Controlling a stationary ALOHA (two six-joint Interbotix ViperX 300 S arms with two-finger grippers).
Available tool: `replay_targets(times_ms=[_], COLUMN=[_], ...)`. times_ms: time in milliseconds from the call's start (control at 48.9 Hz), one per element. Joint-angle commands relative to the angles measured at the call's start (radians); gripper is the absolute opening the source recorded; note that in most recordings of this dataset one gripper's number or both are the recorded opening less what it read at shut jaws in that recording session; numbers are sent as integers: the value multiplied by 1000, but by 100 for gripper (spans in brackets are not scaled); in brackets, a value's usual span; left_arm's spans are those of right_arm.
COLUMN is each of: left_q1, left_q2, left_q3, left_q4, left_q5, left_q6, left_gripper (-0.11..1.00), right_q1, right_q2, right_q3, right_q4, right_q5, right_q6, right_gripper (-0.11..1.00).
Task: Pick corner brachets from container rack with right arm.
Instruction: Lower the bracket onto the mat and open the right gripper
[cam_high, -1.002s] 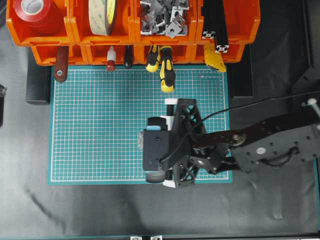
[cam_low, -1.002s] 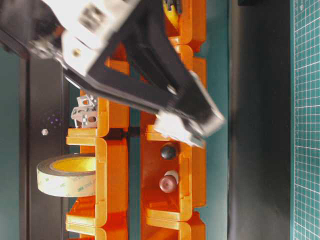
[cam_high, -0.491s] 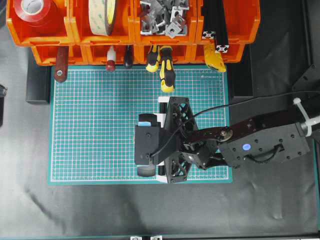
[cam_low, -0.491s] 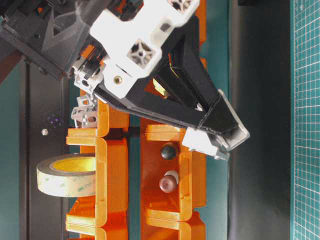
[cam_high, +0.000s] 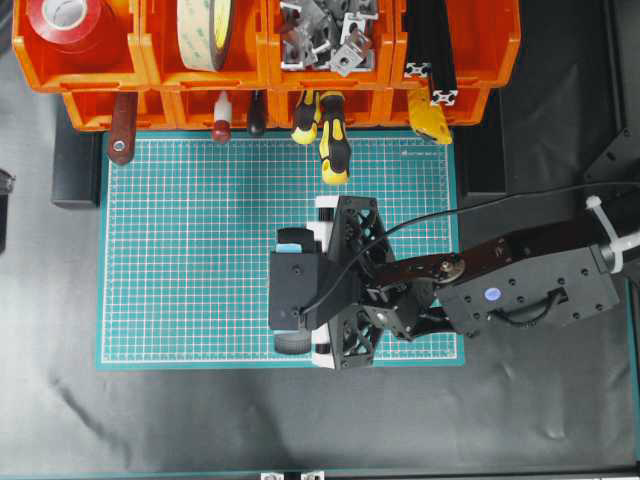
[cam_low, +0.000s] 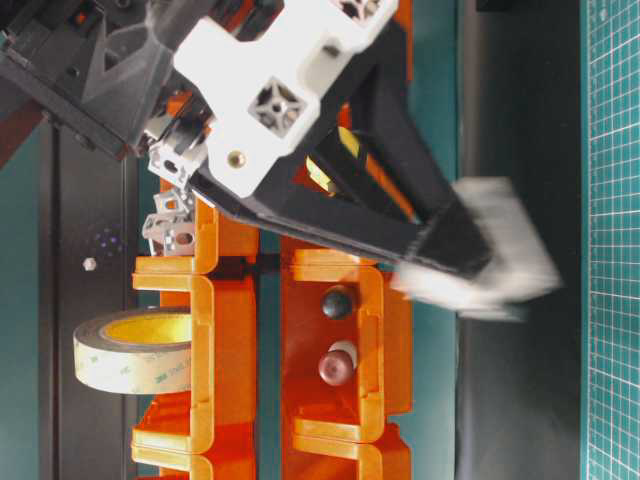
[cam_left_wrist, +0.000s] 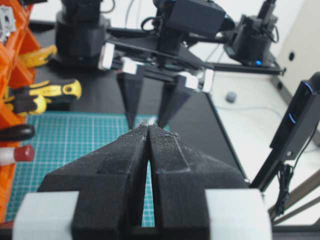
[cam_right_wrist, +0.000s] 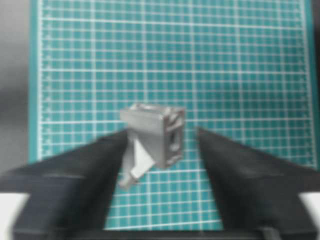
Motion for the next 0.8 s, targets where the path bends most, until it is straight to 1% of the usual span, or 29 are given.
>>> replay_targets(times_ms=[0, 61, 123, 327, 511, 613, 777], left_q1=[2, 2, 2, 2, 2, 2, 2], left_q2=[12, 14, 14, 11, 12, 11, 5], left_q3=[-26, -26, -26, -28, -26, -28, -29], left_q4=[3, 3, 3, 3, 3, 3, 3], left_q5=[-5, -5, -5, -5, -5, -5, -5], left_q6=[-2, -2, -3, -2, -2, -2, 2], left_gripper=[0, 0, 0, 0, 0, 0, 0], right_q1=[2, 2, 3, 3, 9, 21, 46], right_q2=[-12, -11, -11, -12, -40, -97, -238], right_q3=[-12, -15, -15, -12, -11, 2, 51], right_q4=[5, 11, 11, 11, 3, -6, -31], right_q5=[-12, -12, -14, -20, -14, 20, 98], right_q6=[3, 12, 23, 52, 52, 52, 52], right_gripper=[66, 79, 85, 84, 84, 84, 84])
